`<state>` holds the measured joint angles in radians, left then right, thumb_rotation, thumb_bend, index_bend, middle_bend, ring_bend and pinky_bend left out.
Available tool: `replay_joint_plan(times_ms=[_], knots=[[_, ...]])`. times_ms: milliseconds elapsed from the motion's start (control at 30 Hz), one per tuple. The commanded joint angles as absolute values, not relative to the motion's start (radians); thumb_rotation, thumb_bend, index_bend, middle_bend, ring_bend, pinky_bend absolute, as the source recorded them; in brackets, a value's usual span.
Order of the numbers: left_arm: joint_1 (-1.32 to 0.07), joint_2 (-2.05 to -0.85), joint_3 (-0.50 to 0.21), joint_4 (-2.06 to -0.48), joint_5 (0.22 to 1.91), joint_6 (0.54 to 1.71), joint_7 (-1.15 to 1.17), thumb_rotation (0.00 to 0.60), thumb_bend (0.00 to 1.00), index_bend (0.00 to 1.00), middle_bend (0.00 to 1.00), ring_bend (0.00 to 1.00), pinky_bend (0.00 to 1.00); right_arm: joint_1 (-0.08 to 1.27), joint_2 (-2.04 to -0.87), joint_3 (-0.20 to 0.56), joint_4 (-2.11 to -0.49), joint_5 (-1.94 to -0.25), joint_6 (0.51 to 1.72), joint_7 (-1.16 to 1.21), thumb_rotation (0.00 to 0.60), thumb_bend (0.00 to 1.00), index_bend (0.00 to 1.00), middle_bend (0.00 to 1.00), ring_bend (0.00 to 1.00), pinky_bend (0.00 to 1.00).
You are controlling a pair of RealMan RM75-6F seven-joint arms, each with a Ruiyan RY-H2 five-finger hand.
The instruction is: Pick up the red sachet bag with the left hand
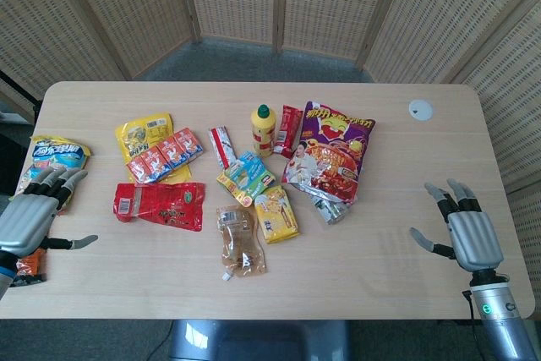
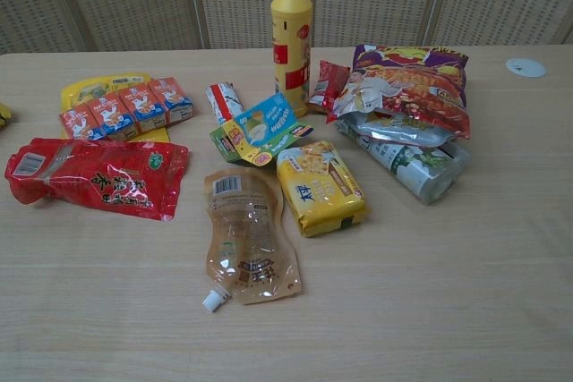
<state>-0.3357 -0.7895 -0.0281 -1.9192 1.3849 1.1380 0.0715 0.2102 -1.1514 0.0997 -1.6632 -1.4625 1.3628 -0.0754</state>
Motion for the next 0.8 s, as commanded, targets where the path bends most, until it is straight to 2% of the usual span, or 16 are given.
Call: replay_joint_plan(times_ms=[33,367,633,800], knots=[[-0.341,-0.794,-0.026,-1.918,1.385,1.124,0.075,0.328,0.14,0.0,0.0,0.0,0.0,0.212,-1.156,0.097,-1.657,-1.458,1.356,-0.073,0.039,0.26,0.11,0.25,0.0,0.0],[-0.354,-0.784,-0.025,-1.938,1.4,1.102,0.086,0.325,0.14,0.0,0.0,0.0,0.0,0.201,-1.163,0.092,-1.652,-1.475,1.382,-0.047,0.041,0.26,0.11,0.25,0.0,0.0],[-0.432,-0.852,0.007,-1.839,1.413,0.946,0.235,0.323,0.14,0.0,0.0,0.0,0.0,0.206,-1.166,0.091,-1.655,-1.472,1.371,-0.056,0.04,0.26,0.11,0.25,0.0,0.0],[-0.482,-0.945,0.008,-1.764,1.381,0.876,0.341,0.36,0.14,0.0,0.0,0.0,0.0,0.221,-1.166,0.103,-1.676,-1.474,1.367,-0.077,0.04,0.26,0.11,0.25,0.0,0.0]])
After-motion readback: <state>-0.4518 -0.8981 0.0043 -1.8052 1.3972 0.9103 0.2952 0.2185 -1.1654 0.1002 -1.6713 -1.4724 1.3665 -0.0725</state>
